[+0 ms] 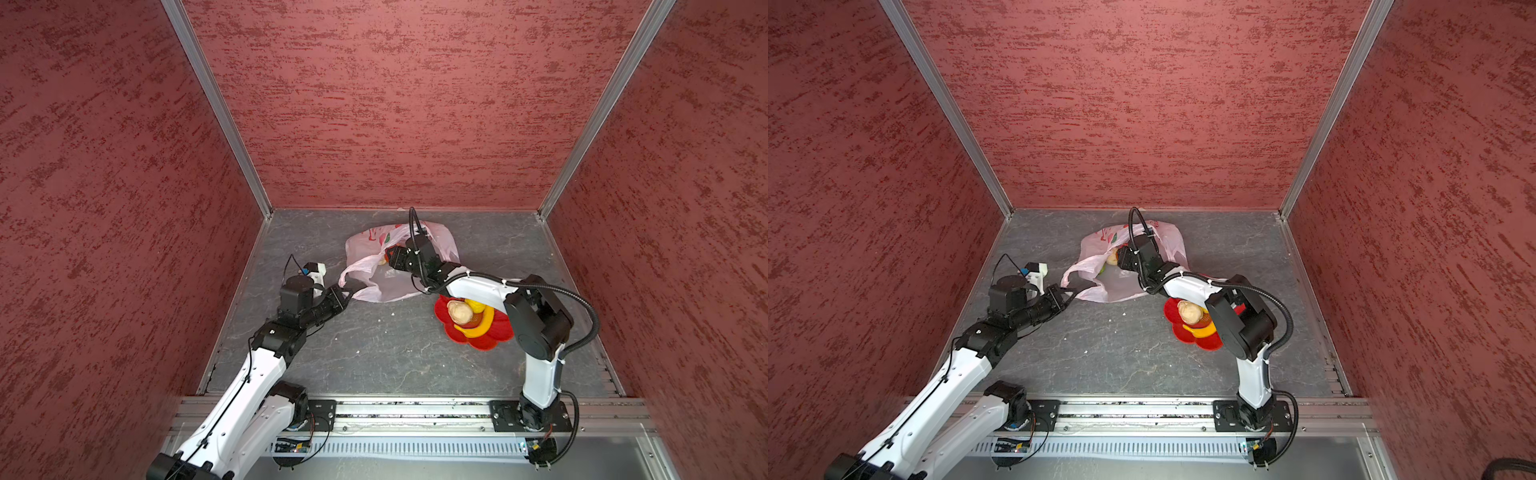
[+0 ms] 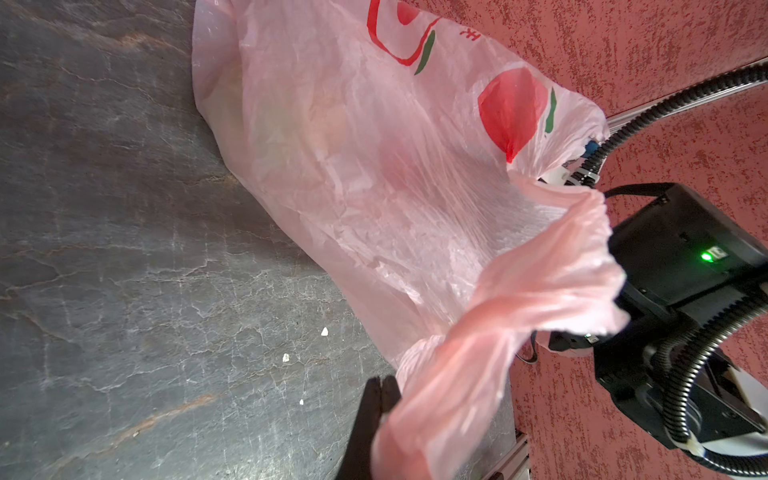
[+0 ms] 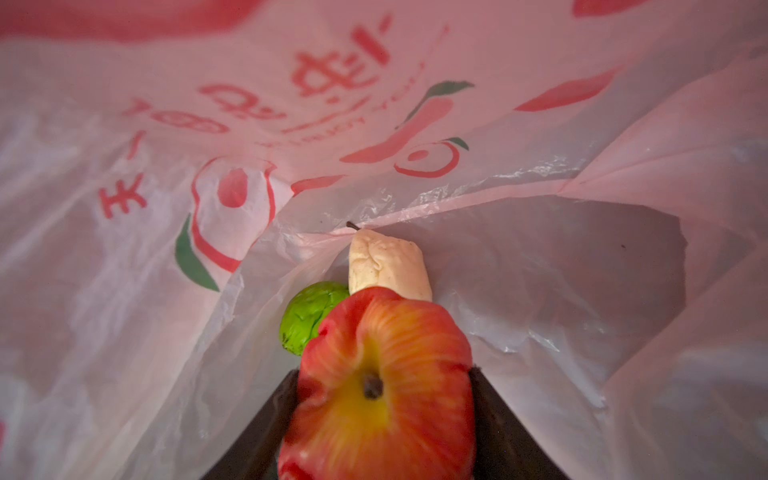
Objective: Take the fake fruits out of the plastic bag
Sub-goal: 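Lift the red apple up out of the bag with the right gripper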
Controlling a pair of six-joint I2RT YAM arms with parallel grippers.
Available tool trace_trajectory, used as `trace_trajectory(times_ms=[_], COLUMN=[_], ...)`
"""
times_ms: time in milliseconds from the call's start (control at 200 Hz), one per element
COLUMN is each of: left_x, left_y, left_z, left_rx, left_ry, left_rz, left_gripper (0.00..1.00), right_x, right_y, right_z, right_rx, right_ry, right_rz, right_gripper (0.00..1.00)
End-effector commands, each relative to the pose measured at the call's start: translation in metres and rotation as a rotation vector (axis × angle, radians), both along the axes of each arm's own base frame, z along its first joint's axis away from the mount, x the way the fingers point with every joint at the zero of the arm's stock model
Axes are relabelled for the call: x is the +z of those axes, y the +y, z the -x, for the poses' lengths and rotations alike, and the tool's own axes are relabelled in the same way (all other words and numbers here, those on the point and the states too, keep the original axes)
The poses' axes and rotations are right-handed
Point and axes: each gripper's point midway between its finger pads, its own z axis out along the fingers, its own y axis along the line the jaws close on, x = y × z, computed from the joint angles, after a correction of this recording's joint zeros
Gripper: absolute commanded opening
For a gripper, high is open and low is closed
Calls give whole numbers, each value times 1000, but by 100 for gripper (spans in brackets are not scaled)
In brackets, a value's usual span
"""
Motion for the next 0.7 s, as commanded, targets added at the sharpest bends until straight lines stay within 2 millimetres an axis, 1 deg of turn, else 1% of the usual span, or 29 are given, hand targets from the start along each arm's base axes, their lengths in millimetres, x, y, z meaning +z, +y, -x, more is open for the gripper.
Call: trace_trajectory(times_ms=[0,110,471,596,696], left_x=[12,16,28,33,37], left_y=[0,-1,5,7,8], left_z=[-7,-9,-13,-13,-12], left_rx=[11,16,50,65,70], left_ry=[-49,-62,-97,-112,-121], left_rz=[6,9,5,4,4], left_gripper=[0,0,0,0,0], right_x=[21,26,40,41,37], right_y=[9,12,5,-2,-9], right_z=[20,35,80,88,91], right_rx=[77,121,263,268,258], right_ry=[-9,5,60,76,92], right_rz=[-8,1,77,94,122], right_gripper=[22,22,22,22,21])
